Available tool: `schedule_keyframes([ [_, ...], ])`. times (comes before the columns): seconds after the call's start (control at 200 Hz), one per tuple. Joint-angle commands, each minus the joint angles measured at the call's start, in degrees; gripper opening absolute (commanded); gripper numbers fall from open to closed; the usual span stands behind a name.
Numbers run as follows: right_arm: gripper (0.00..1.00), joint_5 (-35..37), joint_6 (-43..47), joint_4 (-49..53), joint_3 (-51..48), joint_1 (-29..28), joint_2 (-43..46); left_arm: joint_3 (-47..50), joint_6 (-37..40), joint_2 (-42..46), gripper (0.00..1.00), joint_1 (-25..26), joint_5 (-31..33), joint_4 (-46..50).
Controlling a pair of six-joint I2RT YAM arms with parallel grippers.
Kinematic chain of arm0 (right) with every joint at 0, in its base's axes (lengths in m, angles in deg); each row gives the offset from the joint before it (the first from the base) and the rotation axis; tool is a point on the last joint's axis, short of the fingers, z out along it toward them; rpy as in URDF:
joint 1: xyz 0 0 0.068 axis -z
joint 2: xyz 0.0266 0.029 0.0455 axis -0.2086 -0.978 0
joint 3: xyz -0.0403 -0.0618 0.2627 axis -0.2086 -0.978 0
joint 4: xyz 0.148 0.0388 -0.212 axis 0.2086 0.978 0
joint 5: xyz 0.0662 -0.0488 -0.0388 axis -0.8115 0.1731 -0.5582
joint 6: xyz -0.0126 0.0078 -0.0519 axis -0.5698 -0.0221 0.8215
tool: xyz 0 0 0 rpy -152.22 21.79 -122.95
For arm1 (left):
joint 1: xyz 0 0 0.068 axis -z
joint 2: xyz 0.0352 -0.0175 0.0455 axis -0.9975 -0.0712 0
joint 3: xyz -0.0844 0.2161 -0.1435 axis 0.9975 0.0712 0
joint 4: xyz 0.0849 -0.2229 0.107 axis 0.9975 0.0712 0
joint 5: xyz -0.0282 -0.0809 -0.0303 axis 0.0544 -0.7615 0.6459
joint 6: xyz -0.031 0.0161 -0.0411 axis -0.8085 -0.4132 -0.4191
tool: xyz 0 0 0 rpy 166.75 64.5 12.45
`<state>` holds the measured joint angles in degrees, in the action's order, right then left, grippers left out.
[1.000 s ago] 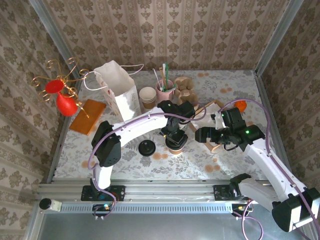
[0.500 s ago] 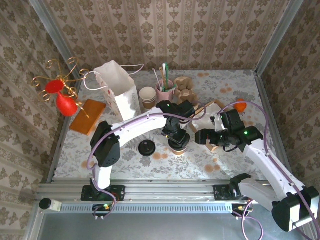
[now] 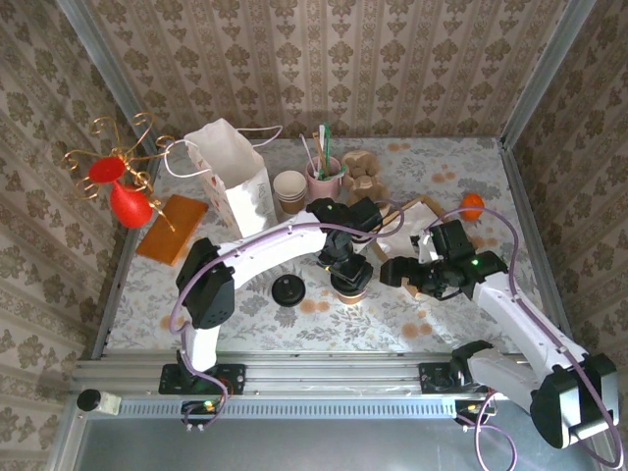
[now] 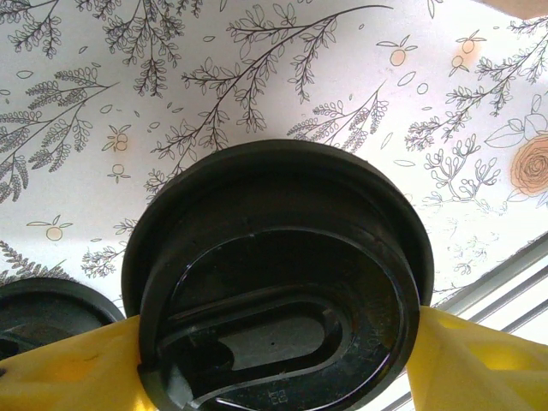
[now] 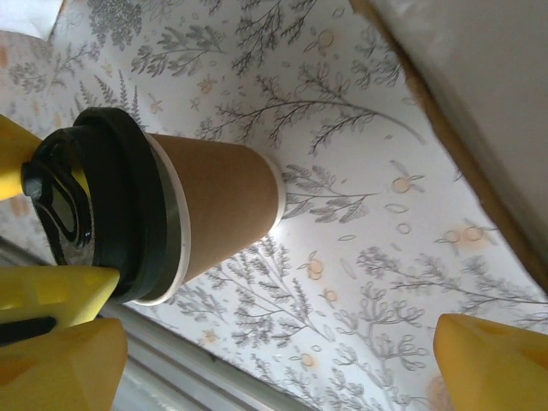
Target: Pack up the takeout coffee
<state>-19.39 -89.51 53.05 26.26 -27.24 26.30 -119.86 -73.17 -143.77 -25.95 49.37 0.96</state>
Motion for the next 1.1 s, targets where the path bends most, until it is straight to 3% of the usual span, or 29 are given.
schedule_keyframes([
  [0.0,0.87,-7.2,-3.8,-4.9,-1.2,0.9,-0.1,1.8,0.1,-2.2,0.69,0.8,-2.9,-0.6],
  [0.175,0.49,-6.9,-3.3,-4.0,-1.9,1.8,0.4,1.8,0.1,-2.0,0.69,0.8,-2.6,-0.3],
  [0.34,0.33,-11.2,-6.2,-10.2,-5.3,1.9,-0.9,1.4,0.1,-1.7,0.69,0.8,-2.9,-0.1],
  [0.705,0.23,-17.6,-10.8,-22.8,-8.8,1.4,-8.7,0.9,-0.1,-1.6,0.69,0.6,-4.4,-0.4],
  [1.095,0.21,-18.0,-13.4,-31.6,-9.7,-0.8,-16.4,3.1,-0.8,-0.1,0.69,0.3,-7.0,-2.9],
])
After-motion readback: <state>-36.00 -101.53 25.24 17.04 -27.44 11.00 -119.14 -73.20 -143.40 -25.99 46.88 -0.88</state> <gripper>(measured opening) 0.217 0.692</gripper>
